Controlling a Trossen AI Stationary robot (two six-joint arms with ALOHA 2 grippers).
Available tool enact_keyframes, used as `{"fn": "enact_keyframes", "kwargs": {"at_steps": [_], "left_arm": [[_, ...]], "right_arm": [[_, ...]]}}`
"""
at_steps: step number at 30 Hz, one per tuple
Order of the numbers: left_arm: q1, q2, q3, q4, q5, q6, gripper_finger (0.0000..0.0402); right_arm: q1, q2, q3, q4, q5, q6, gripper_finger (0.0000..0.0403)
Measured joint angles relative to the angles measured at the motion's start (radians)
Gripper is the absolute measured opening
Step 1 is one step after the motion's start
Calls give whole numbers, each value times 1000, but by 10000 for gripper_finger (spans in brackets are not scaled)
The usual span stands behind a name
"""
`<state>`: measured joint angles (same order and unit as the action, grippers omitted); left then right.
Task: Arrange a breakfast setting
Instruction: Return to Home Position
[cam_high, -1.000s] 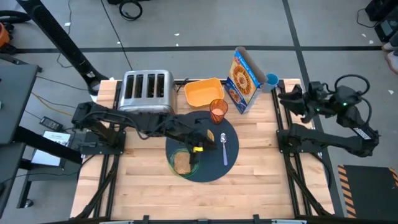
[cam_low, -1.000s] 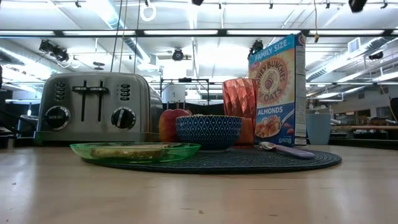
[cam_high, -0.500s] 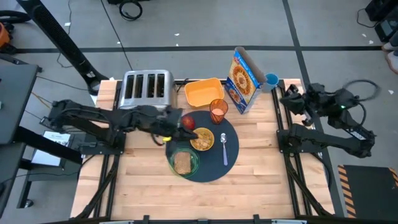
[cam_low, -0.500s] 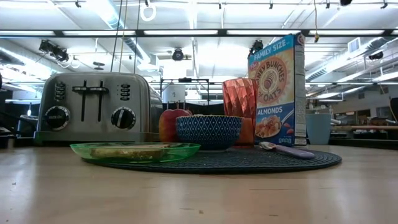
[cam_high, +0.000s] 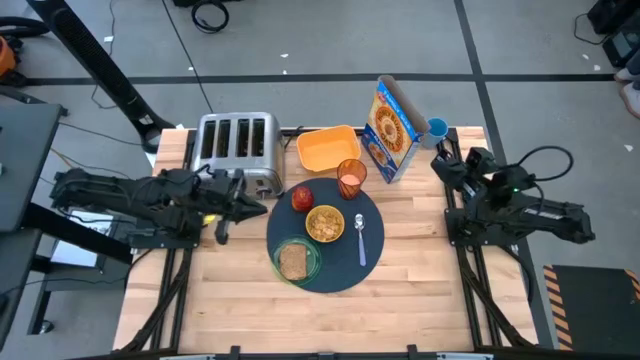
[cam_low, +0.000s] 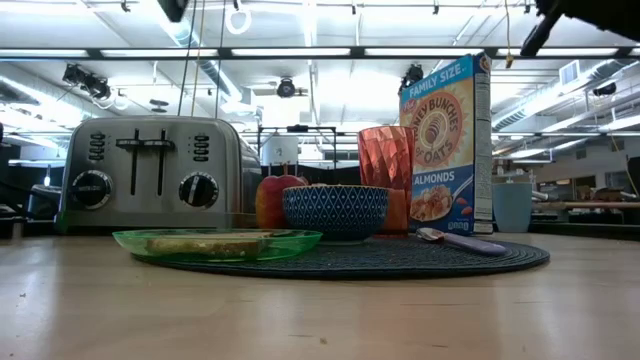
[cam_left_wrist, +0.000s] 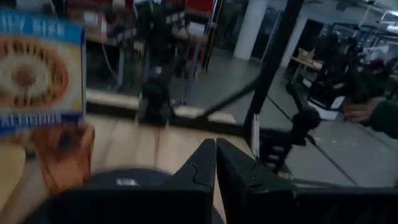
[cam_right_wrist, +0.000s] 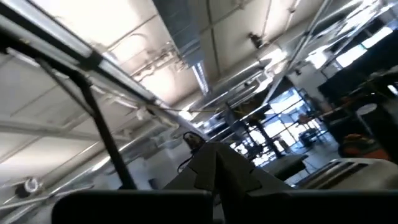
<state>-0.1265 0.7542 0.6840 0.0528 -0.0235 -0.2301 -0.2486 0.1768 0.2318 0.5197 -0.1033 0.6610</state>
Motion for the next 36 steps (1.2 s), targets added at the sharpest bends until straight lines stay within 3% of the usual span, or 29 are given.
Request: {"fn": "enact_keyframes", "kwargs": {"at_steps": [3, 5, 10, 15, 17, 19, 21, 27, 31, 36], "left_arm": [[-1, -46, 0, -83, 1, -94, 21], [-1, -66, 0, -161, 2, -104, 22], [18, -102, -4, -341, -36, 13, 22], [63, -246, -102, -335, -27, 67, 23], [78, -338, -161, -336, -26, 66, 23], [85, -435, -215, -334, -29, 67, 23], [84, -532, -263, -336, -28, 75, 23], [84, -752, -365, -338, -28, 95, 23], [84, -740, -382, -342, -27, 123, 23], [84, -753, -411, -324, -8, 146, 23]], "right_arm": [[15, 0, -19, -10, 100, -3, 33], [16, 0, -26, -55, 109, -22, 41], [16, 13, -44, -184, 90, -90, 47], [16, 34, -93, -178, 230, -247, 45], [28, 40, -125, -118, 201, -373, 46], [54, 39, -173, -11, 94, -503, 46], [92, 40, -227, 90, 46, -548, 44], [246, 78, -217, 39, 147, -588, 35], [306, 61, -217, 51, 180, -644, 32], [318, -37, -225, 6, 105, -637, 32]]}}
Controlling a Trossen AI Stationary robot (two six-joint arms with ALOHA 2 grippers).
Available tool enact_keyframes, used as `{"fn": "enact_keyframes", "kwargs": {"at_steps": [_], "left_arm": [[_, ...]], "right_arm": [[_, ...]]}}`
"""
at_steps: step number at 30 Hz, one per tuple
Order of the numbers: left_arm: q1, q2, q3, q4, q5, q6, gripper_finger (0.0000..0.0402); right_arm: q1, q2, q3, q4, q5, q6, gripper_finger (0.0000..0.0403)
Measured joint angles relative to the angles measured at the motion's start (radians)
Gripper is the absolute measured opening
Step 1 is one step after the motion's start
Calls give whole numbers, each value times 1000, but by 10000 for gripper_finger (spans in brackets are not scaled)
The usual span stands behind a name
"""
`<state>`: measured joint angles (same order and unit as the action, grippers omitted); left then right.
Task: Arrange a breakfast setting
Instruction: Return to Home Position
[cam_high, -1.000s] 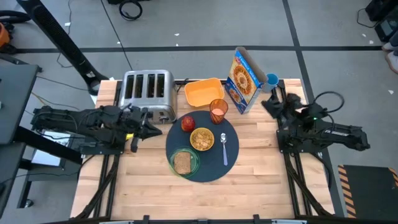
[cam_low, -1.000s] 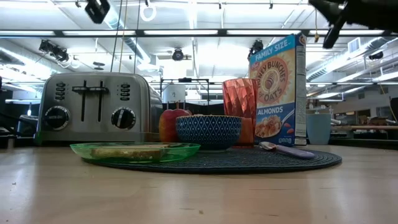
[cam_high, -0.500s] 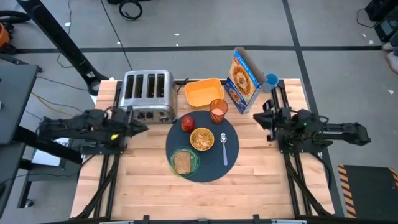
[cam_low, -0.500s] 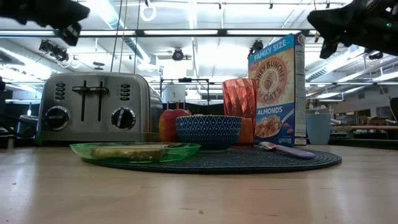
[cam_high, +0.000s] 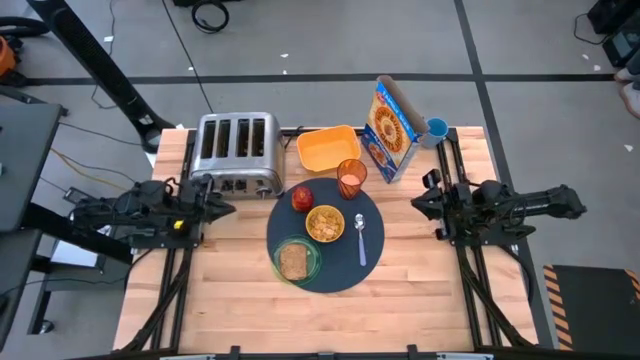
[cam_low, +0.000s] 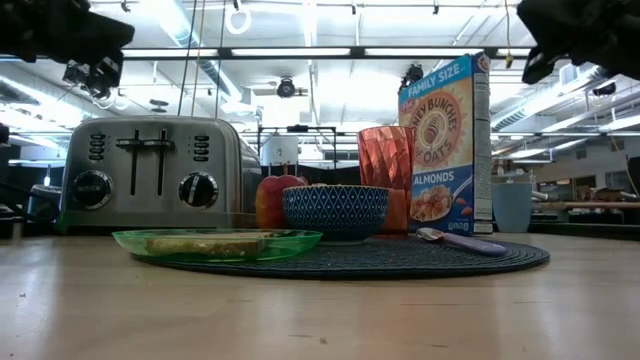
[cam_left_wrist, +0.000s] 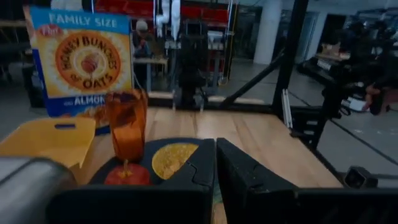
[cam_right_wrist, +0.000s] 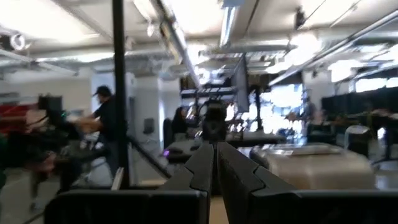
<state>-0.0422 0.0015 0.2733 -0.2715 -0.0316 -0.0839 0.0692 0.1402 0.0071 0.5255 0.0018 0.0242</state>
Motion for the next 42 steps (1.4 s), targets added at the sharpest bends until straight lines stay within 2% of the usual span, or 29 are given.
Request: {"fn": "enact_keyframes", "kwargs": {"at_steps": [5, 13, 18, 22, 25, 31, 42], "left_arm": [[0, 0, -97, 142, 23, -13, 23], [-1, 2, -264, 434, 163, -51, 23], [0, 3, -265, 361, 126, -21, 23], [0, 3, -265, 325, 26, 70, 23], [0, 7, -265, 313, -32, 73, 23], [-1, 12, -265, 316, -15, 44, 23], [-1, 11, -266, 332, -14, 44, 23]], "right_arm": [[0, -100, 0, -138, -29, 16, 32], [0, -137, 0, -167, -23, -48, 32], [0, -137, 0, -167, -23, -24, 32], [0, -135, 0, -215, -25, -24, 32], [0, -134, 0, -277, -26, 2, 32], [0, -132, 0, -419, -29, 34, 32], [0, -132, 0, -423, -29, 35, 32]]}}
